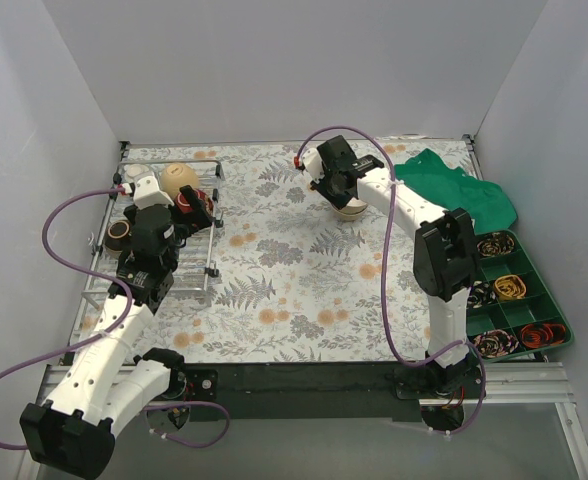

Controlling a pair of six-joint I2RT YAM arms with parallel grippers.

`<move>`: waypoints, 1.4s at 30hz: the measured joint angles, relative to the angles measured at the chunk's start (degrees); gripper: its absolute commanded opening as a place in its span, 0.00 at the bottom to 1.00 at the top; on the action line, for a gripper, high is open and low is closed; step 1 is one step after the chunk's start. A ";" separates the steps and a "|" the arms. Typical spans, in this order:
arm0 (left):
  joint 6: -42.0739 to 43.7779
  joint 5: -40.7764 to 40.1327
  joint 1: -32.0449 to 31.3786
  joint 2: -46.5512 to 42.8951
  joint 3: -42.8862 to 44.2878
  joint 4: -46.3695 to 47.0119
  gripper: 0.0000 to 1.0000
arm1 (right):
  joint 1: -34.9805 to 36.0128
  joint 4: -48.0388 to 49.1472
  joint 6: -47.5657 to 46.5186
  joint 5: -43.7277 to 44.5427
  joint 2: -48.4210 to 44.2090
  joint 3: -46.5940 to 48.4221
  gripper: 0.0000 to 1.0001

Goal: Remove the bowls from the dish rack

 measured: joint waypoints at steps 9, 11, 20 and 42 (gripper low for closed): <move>0.00 0.00 0.00 0.63 0.02 -0.22 0.98 | -0.04 0.33 0.11 -0.26 0.44 -0.20 0.21; 0.02 0.00 0.02 0.63 0.00 -0.22 0.98 | -0.04 0.44 0.15 -0.46 0.63 -0.52 0.21; 0.02 0.20 0.28 1.90 0.02 -0.33 0.98 | -0.13 0.98 0.37 -0.57 2.62 -0.76 0.23; -0.09 1.86 0.90 2.73 0.00 -1.01 0.98 | -0.26 0.74 2.84 -2.69 -1.77 -2.27 0.66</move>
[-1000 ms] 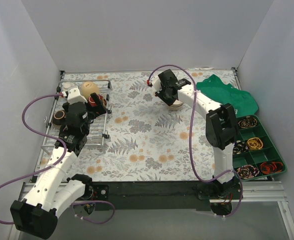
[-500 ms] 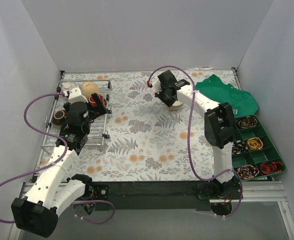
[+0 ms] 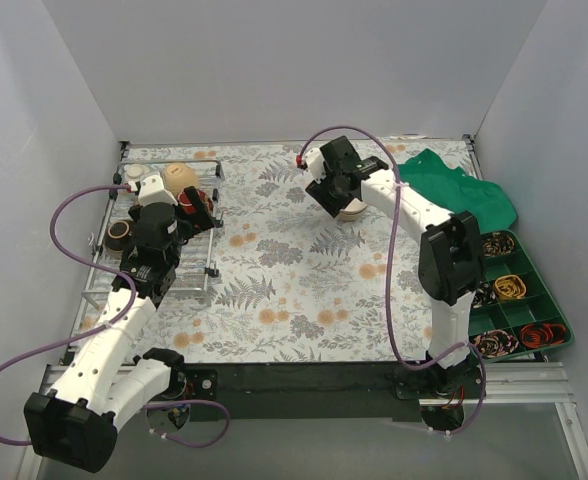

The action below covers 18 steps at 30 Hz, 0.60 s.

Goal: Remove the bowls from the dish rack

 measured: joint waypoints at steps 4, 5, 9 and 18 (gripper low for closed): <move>-0.50 0.42 0.52 0.42 0.00 -0.07 0.98 | 0.00 0.48 1.55 -1.01 -4.81 -1.46 0.75; -0.57 0.55 0.70 0.48 0.02 -0.07 0.98 | 0.00 0.63 1.84 -1.18 -6.23 -2.03 0.76; -0.81 0.63 1.79 1.14 0.00 -0.07 0.98 | 0.02 3.04 4.59 -1.42 -15.23 -7.45 0.84; 1.38 -3.76 3.28 3.23 -0.02 -0.02 0.98 | 0.02 19.28 10.84 -1.40 -42.73 -33.00 0.99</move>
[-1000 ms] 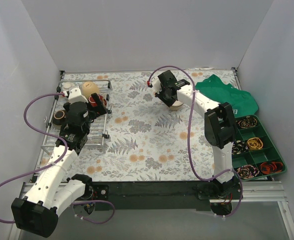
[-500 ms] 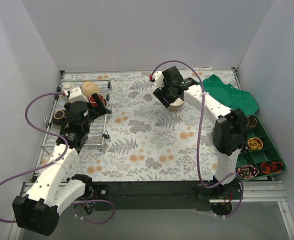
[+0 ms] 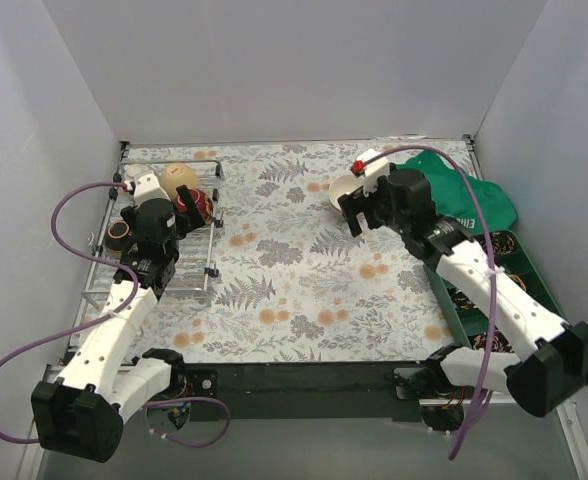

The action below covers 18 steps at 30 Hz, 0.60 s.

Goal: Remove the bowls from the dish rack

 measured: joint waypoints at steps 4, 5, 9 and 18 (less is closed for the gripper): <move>2.67 -3.52 0.02 1.16 -0.48 0.33 0.98 | -0.02 8.02 2.10 0.00 -8.85 -10.34 0.98; 3.19 -4.59 0.02 1.70 -0.48 0.35 0.98 | -0.02 9.44 2.51 0.00 -10.05 -12.07 0.99; 6.73 -9.11 0.02 4.13 -0.46 0.11 0.98 | -0.02 18.47 3.78 -0.11 -14.71 -21.70 0.99; 15.08 -20.46 0.13 18.53 7.37 -4.02 0.98 | 6.23 27.76 1.86 6.91 -22.47 -28.65 0.98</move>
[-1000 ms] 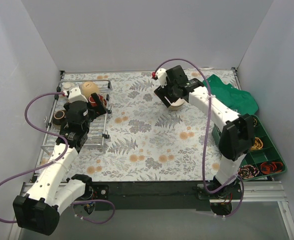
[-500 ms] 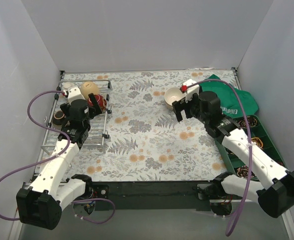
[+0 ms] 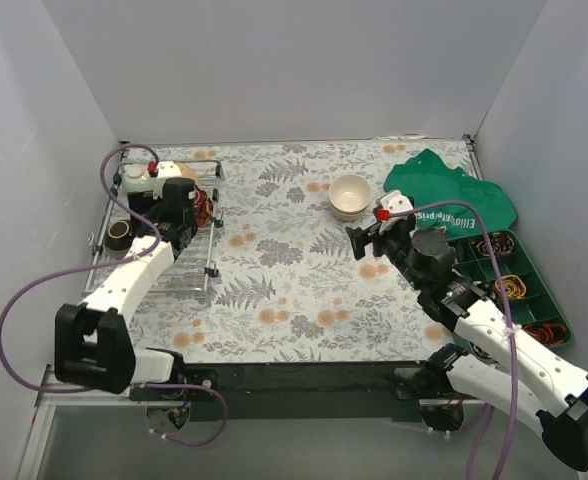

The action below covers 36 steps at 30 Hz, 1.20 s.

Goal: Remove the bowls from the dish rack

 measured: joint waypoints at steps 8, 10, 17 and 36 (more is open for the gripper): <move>8.09 -6.05 0.98 13.90 7.72 -4.37 0.98 | 3.26 3.65 -2.32 5.57 -5.09 -1.81 0.99; 10.08 -6.93 1.60 15.61 8.44 -4.74 0.98 | 3.87 3.96 -2.58 6.32 -5.53 -2.38 0.99; 13.99 -7.02 4.50 19.39 9.11 -5.18 0.98 | 4.94 4.66 -3.82 8.13 -6.08 -3.26 0.99; 16.00 -6.88 9.42 27.21 9.11 -1.36 0.98 | 5.42 4.96 -5.20 8.17 -6.21 -3.50 0.99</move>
